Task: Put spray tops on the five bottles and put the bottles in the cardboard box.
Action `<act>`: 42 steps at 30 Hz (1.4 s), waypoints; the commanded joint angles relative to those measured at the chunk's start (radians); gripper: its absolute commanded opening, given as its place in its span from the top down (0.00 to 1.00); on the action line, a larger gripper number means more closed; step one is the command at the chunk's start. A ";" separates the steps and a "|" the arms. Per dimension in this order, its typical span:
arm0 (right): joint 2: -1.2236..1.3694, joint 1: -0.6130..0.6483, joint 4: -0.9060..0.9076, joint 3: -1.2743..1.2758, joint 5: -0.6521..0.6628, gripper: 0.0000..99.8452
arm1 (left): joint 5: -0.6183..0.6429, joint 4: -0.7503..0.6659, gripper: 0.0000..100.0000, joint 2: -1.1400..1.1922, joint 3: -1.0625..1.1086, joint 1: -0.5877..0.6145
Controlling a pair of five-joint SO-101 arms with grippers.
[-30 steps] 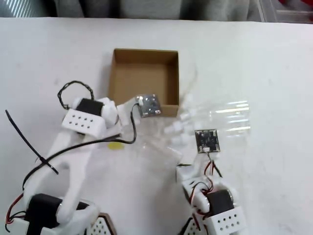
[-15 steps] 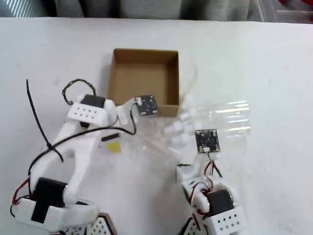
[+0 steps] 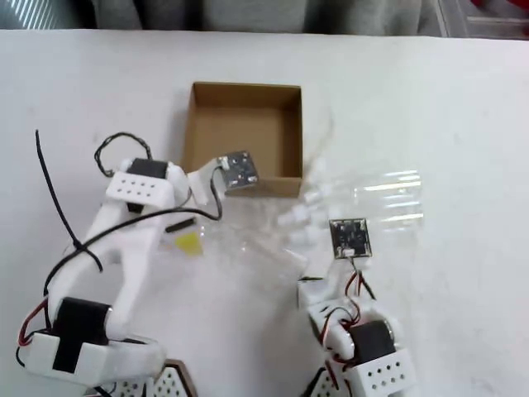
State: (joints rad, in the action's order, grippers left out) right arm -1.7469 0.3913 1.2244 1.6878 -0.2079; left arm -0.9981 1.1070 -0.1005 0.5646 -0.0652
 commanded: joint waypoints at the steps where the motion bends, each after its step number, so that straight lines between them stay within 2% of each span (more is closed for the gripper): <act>1: 0.001 0.012 0.016 0.005 0.009 0.98 | 0.009 -0.017 0.68 -0.002 -0.037 0.005; 11: 0.001 0.012 0.016 0.005 0.008 0.98 | 0.014 -0.048 0.68 0.209 -0.133 0.010; 18: 0.001 0.012 0.016 0.005 0.008 0.98 | 0.005 -0.041 0.72 0.232 -0.141 0.010; 22: 0.001 0.012 0.016 0.005 0.008 0.98 | 0.005 -0.038 0.79 0.239 -0.138 0.010; 25: 0.001 0.012 0.016 0.005 0.005 0.98 | 0.003 -0.032 0.88 0.232 -0.124 0.001; 28: 0.001 0.012 0.016 0.005 0.005 0.98 | -0.032 0.049 0.95 0.232 -0.133 -0.013; 32: 0.001 0.010 0.016 0.005 0.005 0.98 | -0.149 0.218 0.96 0.231 -0.135 -0.048; 39: 0.001 0.010 0.016 0.005 0.005 0.98 | -0.146 0.420 0.96 0.229 -0.241 -0.076; 42: 0.001 0.010 0.016 0.005 0.005 0.98 | -0.075 0.482 0.96 0.229 -0.307 -0.070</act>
State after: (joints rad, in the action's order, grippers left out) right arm -1.7469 0.3913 1.2244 1.6878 -0.2079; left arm -1.1285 1.5213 0.1404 0.3483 -0.1281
